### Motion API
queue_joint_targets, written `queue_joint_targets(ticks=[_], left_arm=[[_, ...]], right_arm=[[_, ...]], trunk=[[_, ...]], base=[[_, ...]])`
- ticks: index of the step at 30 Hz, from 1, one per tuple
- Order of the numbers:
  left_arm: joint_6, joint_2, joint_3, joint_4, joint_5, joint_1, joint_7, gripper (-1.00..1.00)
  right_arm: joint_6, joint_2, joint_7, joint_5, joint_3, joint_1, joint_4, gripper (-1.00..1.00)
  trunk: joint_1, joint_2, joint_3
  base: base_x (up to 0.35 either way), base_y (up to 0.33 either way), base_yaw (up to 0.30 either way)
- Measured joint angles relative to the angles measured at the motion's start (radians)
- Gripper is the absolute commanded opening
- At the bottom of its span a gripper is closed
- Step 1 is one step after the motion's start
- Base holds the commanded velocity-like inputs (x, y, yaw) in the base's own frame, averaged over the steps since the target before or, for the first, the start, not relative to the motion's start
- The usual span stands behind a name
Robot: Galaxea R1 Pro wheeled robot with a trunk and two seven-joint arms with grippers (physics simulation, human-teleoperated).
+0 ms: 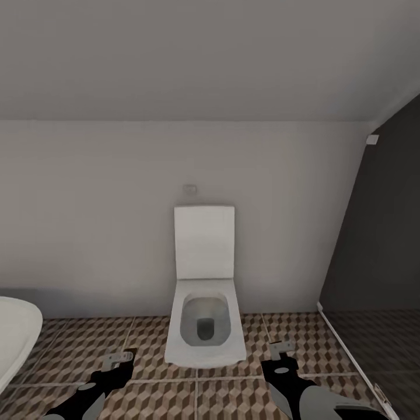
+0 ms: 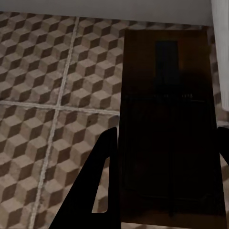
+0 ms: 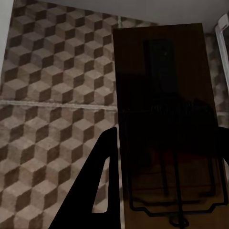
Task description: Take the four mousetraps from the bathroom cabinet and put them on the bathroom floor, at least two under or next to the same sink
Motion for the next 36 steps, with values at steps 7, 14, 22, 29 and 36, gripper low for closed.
queue_joint_targets(ticks=[7,14,22,29,36], left_arm=[[0.000,0.000,0.000,0.000,0.000,0.000,0.000,-1.00],[0.000,0.000,0.000,0.000,0.000,0.000,0.000,-1.00],[0.000,0.000,-0.001,0.001,-0.001,0.000,0.000,-1.00],[0.000,0.000,-0.001,0.002,-0.001,0.000,0.000,-1.00],[0.000,0.000,-0.001,0.003,-0.001,0.000,0.000,-1.00]], right_arm=[[0.000,0.000,0.000,0.000,0.000,0.000,0.000,-1.00],[-0.001,0.000,0.000,0.000,0.000,0.000,0.000,-1.00],[-0.001,0.000,0.000,0.000,0.000,0.000,0.000,-1.00],[-0.001,0.000,0.000,0.000,0.000,0.000,0.000,-1.00],[-0.001,0.000,0.000,0.000,0.000,0.000,0.000,-1.00]], trunk=[[0.027,-0.049,-0.022],[0.054,-0.098,-0.044],[0.084,-0.154,-0.069],[0.111,-0.203,-0.091],[0.138,-0.252,-0.113]], base=[[0.000,0.000,0.000],[0.000,0.000,0.000],[0.000,0.000,0.000],[0.000,0.000,0.000],[0.000,0.000,0.000]])
